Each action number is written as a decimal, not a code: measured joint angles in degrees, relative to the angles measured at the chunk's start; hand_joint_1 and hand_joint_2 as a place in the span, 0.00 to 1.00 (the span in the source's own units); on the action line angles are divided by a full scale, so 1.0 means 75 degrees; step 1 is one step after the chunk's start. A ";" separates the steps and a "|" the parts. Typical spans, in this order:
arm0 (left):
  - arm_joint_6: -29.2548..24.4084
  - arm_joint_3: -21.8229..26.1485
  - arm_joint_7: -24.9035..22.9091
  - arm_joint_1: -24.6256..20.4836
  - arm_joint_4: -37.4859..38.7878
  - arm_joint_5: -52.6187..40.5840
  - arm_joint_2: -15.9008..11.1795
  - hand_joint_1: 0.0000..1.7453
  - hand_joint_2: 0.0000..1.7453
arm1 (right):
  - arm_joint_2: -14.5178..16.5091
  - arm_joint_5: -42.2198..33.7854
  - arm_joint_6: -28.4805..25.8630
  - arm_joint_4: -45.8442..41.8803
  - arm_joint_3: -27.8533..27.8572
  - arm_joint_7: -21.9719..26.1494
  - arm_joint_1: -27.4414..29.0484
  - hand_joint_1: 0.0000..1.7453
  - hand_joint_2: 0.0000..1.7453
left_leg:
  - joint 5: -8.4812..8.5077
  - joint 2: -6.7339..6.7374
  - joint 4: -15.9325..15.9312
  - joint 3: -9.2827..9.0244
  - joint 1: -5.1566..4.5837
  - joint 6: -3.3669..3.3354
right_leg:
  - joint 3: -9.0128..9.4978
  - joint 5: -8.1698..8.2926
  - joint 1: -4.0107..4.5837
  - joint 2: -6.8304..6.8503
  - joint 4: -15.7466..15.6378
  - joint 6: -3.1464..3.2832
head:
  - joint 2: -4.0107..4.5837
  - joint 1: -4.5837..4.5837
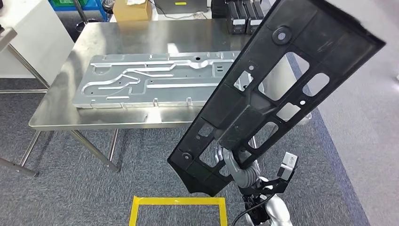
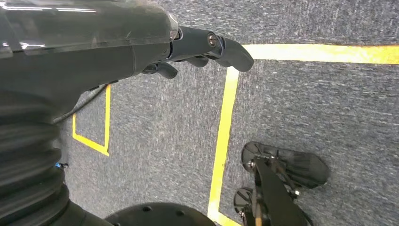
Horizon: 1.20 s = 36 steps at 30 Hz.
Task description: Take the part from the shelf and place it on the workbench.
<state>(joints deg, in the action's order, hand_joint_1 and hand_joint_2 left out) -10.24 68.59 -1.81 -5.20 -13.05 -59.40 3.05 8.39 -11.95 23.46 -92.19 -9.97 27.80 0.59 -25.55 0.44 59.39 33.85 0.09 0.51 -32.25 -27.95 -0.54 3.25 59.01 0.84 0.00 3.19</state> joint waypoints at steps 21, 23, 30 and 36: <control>0.0047 0.0157 0.0074 -0.0014 0.0000 0.0032 0.0133 0.00 1.00 | -0.0138 0.1777 -0.0980 -0.1499 -0.1259 -0.0257 -0.0598 1.00 1.00 | -0.0478 -0.0175 0.0374 0.0005 0.0045 0.0093 | -0.0222 0.0174 -0.0075 -0.0436 0.0035 0.0023 | 0.0000 -0.0014; 0.0049 0.0160 0.0074 -0.0014 0.0000 0.0038 0.0144 0.00 1.00 | -0.0161 0.2101 -0.1183 -0.1547 -0.1339 -0.0214 -0.0674 1.00 1.00 | -0.0931 -0.0126 0.1355 0.0473 0.0069 0.0148 | -0.0210 0.0161 -0.0068 -0.0410 0.0029 0.0066 | 0.0000 -0.0012; 0.0025 0.0239 -0.0011 -0.0035 0.0000 0.0188 0.0214 0.00 1.00 | -0.0265 0.4309 -0.2516 -0.1682 -0.1604 -0.0571 -0.1482 1.00 1.00 | -0.0052 -0.0061 0.0204 0.0069 0.0046 0.0056 | -0.0138 0.0111 -0.0033 -0.0405 0.0044 -0.0010 | 0.0000 -0.0013; 0.0014 0.0357 0.0049 -0.0024 0.0000 0.0287 0.0371 0.00 1.00 | -0.0359 0.5967 -0.3263 -0.1665 -0.1709 -0.1203 -0.2278 1.00 1.00 | 0.0029 -0.0070 -0.0169 -0.0066 0.0036 -0.0223 | -0.0256 -0.0081 -0.0029 -0.0398 0.0303 -0.0239 | 0.0000 -0.0024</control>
<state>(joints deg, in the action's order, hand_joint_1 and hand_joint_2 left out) -10.14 71.26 -1.44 -5.38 -13.05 -57.25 5.83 5.70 32.80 -1.01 -104.68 -22.79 18.78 -16.50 -25.33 -0.09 58.13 33.36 0.36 -1.16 -34.17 -28.56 -0.75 0.27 61.28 -0.96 0.00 3.01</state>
